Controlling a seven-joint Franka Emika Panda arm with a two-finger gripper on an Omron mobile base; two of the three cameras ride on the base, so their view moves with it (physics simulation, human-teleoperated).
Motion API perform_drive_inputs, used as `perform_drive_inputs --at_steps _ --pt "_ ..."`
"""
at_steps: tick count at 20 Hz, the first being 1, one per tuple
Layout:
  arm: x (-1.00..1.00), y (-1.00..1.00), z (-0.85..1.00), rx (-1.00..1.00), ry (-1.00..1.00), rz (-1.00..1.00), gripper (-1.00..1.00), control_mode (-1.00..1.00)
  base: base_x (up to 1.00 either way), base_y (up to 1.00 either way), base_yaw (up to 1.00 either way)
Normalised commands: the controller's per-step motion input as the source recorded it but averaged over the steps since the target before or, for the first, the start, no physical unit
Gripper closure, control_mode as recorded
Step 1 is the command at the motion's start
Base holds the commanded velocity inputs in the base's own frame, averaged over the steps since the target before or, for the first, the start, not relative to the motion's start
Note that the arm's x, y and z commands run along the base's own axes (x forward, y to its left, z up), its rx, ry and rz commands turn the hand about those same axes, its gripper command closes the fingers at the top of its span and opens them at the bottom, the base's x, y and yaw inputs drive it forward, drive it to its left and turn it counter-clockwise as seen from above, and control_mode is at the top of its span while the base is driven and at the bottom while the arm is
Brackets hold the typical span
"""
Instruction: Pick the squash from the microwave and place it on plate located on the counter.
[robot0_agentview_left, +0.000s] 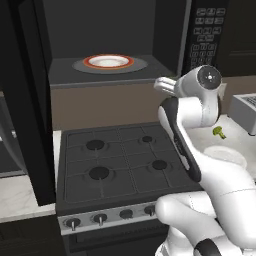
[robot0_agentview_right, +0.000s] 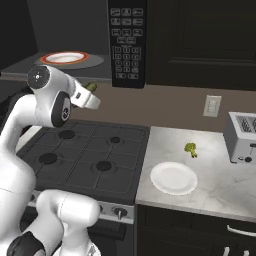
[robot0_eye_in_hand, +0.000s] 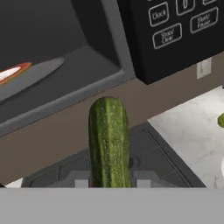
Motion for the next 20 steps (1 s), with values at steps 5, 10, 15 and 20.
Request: perform_drive_inputs --at_steps 5,10,15,20 --pt "0.04 -1.0 -0.44 0.17 0.11 -0.08 1.0 -1.0 0.0 0.0 0.0" --pt "0.19 -1.0 -0.57 0.07 0.03 -0.04 1.0 -1.0 0.0 0.0 0.0" --pt "0.19 -1.0 -0.63 0.06 0.02 0.0 1.0 -1.0 0.0 0.0 0.0" --pt "0.37 -1.0 -0.54 0.03 0.0 0.0 1.0 -1.0 0.0 0.0 0.0"
